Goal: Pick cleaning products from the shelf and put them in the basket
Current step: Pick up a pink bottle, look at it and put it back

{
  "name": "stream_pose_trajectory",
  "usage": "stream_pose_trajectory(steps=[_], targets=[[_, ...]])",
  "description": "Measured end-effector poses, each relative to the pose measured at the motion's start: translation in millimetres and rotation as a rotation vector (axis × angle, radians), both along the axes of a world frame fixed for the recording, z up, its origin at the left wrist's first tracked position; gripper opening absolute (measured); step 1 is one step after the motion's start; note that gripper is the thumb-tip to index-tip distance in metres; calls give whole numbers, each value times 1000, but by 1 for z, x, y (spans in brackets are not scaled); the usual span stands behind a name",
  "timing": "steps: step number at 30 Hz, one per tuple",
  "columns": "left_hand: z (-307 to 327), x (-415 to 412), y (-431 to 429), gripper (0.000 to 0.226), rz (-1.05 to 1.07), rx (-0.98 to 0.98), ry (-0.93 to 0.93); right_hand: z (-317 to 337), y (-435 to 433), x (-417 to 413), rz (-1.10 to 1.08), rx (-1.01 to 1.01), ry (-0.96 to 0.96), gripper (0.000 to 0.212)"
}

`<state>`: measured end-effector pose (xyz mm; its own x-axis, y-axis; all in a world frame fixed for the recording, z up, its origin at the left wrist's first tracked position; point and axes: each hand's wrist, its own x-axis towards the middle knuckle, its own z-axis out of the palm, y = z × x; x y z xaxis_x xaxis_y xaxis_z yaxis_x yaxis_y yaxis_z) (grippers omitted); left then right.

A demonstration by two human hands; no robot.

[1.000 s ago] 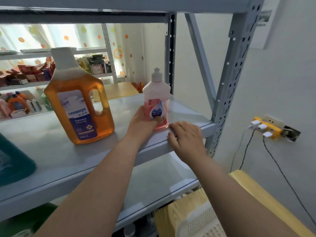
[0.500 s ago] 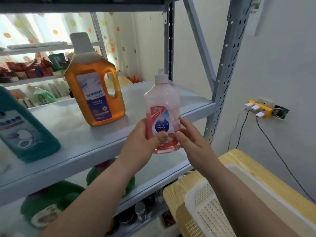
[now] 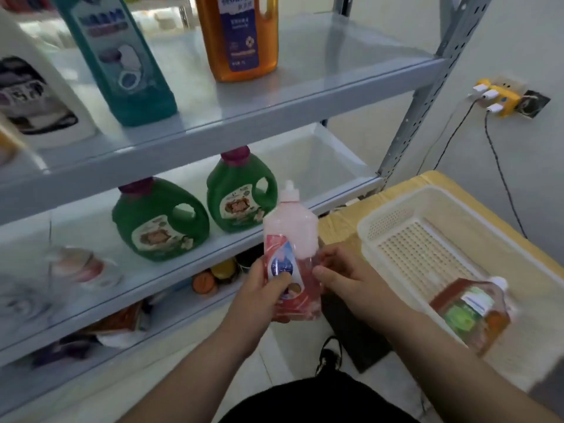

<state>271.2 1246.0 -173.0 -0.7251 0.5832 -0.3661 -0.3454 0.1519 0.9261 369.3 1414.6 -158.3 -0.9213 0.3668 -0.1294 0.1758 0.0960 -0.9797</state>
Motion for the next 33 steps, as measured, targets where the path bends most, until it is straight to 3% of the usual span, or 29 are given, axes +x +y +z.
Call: stream_pose_trajectory(steps=[2, 6, 9, 13, 16, 19, 21, 24, 28, 33], targets=[[-16, 9, -22, 49, -17, -50, 32, -11, -19, 6, -1, -66, -64, 15], [-28, 22, -57, 50, -135, -102, 262, -11, -34, 8, 103, -173, -107, 48], [-29, 22, -75, 55, -137, -115, 339, -4, -35, 8, 217, 60, -131, 66], [-35, 16, -92, 64, -70, -206, 583, 0, -54, 9, 286, 237, -59, 70], [-35, 22, -96, 66, -7, -160, 512, 0, -68, 4, 302, 262, -46, 78], [-40, 30, -94, 107, -97, -254, 625, -1, -74, -2, 230, 160, -69, 70], [-42, 32, -89, 115, -90, -301, 694, 1, -78, -4, 196, 84, -85, 58], [-40, 32, -80, 103, -49, -227, 606, 3, -77, -3, 216, 2, -80, 47], [-39, 34, -71, 70, -25, -28, 368, -3, -61, 1, 268, -41, -20, 75], [-38, 35, -49, 55, -11, 38, 88, -4, -32, 2, 166, -116, 5, 68]])
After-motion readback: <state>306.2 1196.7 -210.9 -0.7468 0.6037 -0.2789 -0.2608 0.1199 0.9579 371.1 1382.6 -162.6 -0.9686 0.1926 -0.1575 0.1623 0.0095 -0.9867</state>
